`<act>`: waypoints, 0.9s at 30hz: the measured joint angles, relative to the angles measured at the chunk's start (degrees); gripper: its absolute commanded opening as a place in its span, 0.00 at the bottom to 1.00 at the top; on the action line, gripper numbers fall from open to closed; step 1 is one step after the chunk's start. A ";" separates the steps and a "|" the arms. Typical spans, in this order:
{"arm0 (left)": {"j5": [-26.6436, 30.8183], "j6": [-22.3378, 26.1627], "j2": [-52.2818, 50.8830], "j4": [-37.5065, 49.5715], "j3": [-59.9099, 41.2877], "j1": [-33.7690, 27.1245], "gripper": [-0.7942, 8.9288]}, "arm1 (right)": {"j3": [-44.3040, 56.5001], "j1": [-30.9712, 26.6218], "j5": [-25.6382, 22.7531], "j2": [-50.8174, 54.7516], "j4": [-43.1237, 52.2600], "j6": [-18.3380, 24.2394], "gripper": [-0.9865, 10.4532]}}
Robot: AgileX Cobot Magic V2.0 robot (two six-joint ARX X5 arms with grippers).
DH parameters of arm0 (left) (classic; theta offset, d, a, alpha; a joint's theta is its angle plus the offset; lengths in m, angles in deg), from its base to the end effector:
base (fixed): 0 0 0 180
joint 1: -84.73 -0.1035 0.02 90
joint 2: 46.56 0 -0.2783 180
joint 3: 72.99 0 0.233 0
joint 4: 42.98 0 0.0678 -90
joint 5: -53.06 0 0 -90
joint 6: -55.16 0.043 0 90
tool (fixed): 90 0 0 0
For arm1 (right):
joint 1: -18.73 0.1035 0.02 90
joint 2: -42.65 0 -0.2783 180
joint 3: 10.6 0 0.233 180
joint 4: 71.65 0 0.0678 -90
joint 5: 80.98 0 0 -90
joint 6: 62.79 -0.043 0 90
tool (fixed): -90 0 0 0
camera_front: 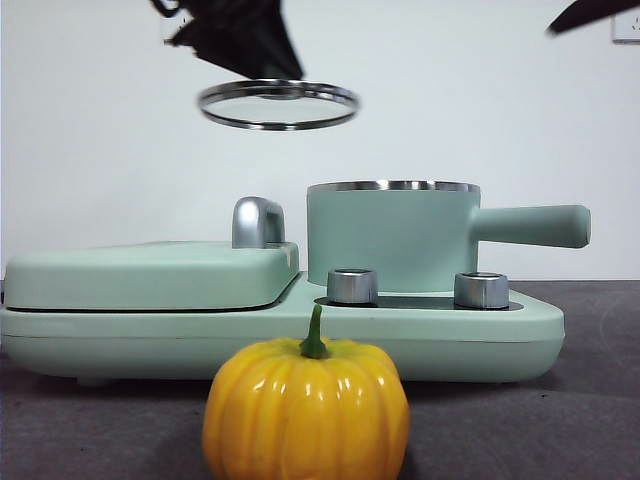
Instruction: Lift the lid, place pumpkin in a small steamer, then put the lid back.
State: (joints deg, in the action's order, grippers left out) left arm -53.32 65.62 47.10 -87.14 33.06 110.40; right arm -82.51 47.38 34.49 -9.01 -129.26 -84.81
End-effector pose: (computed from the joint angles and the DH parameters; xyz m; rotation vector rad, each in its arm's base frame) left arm 0.3175 -0.1660 0.3738 0.2156 0.4985 -0.7647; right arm 0.1234 0.0885 0.3377 0.3233 0.8414 0.7678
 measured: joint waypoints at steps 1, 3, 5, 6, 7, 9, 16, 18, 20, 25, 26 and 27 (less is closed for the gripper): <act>0.00 0.00 -0.44 -0.17 0.00 -1.03 0.10 | 0.00 2.60 -1.86 -1.70 0.00 -0.68 0.51; 0.00 -0.02 -1.27 -0.20 0.00 -2.64 0.10 | 0.00 6.43 -4.68 -4.42 0.00 -1.62 0.51; 0.00 -0.15 -2.19 -0.17 0.00 -4.35 0.10 | 0.00 10.58 -7.91 -7.80 0.02 -2.51 0.51; 0.02 -0.17 -2.49 -0.17 0.00 -5.03 0.10 | -0.02 12.15 -9.11 -9.22 0.02 -2.82 0.51; 0.00 -0.17 -2.82 -0.20 0.00 -5.90 0.10 | 0.00 14.10 -10.40 -11.23 0.02 -3.21 0.51; 0.00 -0.17 -3.04 -0.37 0.00 -7.13 0.10 | -0.02 16.55 -11.65 -14.05 0.02 -3.56 0.51; 0.04 -0.81 -3.08 -1.88 0.00 -10.86 0.10 | -0.02 24.11 -15.50 -24.48 0.09 -3.82 0.51; 0.04 -0.83 -3.08 -1.90 0.00 -11.19 0.10 | -0.02 25.35 -16.72 -26.58 0.20 -3.82 0.51; 0.02 -0.90 -3.08 -1.92 0.00 -11.30 0.10 | -0.02 26.36 -17.11 -28.79 0.83 -3.82 0.51; 0.02 -1.05 -3.08 -1.95 0.00 -11.30 0.10 | -0.02 27.69 -17.79 -32.06 4.11 -3.82 0.51; 0.02 -1.05 -3.08 -1.95 0.00 -11.30 0.10 | -0.02 27.96 -17.84 -32.41 4.72 -3.82 0.51; 0.02 -1.05 -3.08 -1.95 0.00 -11.30 0.10 | -0.02 28.11 -17.94 -32.72 5.07 -3.82 0.51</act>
State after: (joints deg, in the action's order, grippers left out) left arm -53.30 64.57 44.02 -89.08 33.06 99.10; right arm -82.53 75.48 16.55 -41.73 -124.19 -88.64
